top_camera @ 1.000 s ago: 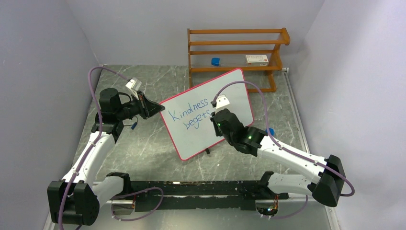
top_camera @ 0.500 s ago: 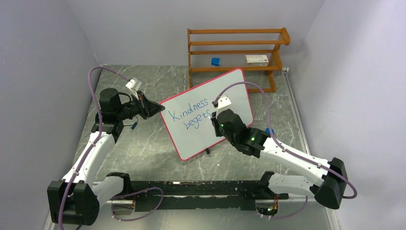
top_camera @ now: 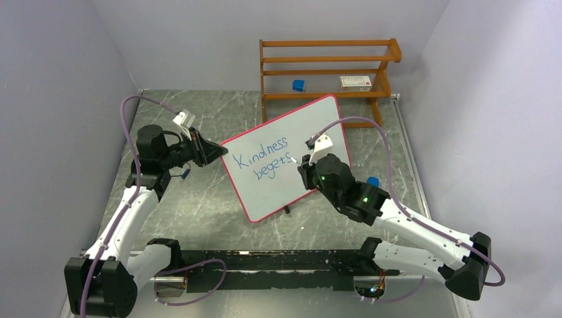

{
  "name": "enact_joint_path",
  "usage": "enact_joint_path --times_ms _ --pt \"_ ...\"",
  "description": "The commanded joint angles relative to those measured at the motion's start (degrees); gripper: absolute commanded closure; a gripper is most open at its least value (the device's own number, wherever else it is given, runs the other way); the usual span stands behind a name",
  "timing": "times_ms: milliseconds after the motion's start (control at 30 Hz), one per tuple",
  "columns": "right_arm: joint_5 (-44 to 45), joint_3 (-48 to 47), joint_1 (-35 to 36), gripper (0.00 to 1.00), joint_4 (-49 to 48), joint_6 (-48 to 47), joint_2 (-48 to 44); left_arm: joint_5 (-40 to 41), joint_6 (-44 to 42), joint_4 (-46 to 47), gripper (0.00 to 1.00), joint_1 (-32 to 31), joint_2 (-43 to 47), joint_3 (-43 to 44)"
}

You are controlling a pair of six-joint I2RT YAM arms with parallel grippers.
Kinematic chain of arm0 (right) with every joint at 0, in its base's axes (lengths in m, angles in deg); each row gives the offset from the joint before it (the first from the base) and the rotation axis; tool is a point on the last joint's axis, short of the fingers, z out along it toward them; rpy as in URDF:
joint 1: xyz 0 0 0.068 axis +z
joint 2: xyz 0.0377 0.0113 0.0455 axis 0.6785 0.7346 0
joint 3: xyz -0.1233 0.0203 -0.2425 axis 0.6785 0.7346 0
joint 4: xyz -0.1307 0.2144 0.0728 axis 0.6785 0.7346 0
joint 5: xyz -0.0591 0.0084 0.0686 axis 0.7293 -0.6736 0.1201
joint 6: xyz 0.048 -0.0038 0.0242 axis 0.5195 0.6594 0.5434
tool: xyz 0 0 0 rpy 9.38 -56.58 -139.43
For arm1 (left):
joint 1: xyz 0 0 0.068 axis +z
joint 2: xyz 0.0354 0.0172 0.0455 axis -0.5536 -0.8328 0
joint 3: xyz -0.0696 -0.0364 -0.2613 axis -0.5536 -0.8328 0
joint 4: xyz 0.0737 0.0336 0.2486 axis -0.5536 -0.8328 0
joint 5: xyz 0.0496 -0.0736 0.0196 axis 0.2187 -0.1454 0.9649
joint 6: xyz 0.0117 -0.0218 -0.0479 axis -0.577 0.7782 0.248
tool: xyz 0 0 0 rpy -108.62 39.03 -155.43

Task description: Write a sentence on the whiteboard

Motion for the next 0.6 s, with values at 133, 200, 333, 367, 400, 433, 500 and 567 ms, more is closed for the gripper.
enact_joint_path --times_ms 133,200,333,367,400,433,500,567 --pt "-1.61 1.32 -0.13 1.00 -1.60 0.10 -2.20 0.90 5.12 2.97 0.75 -0.19 5.65 -7.10" --pt "-2.25 1.74 -0.09 1.00 -2.19 0.12 -2.30 -0.09 7.04 5.25 0.73 -0.19 6.67 -8.91" --pt "-2.92 2.12 0.27 1.00 -2.68 0.36 -2.48 -2.01 10.05 8.34 0.71 -0.26 7.13 -11.41" --pt "-3.07 2.30 0.40 1.00 -2.99 0.37 -2.64 -2.47 11.07 9.73 0.71 -0.32 7.13 -12.21" --pt "-3.29 2.35 0.48 1.00 -3.20 0.46 -2.74 -2.82 12.31 11.39 0.71 -0.41 7.13 -12.97" --pt "-3.41 2.35 0.58 1.00 -3.27 0.50 -2.75 -3.19 13.43 12.94 0.71 -0.56 6.96 -13.96" --pt "-3.55 2.36 0.88 1.00 -3.51 0.57 -2.52 -3.42 15.17 15.49 0.70 -1.20 6.46 -14.85" --pt "-3.31 2.48 1.71 1.00 -3.86 0.63 -2.34 -2.90 15.99 16.95 0.70 -2.59 5.99 -15.27"
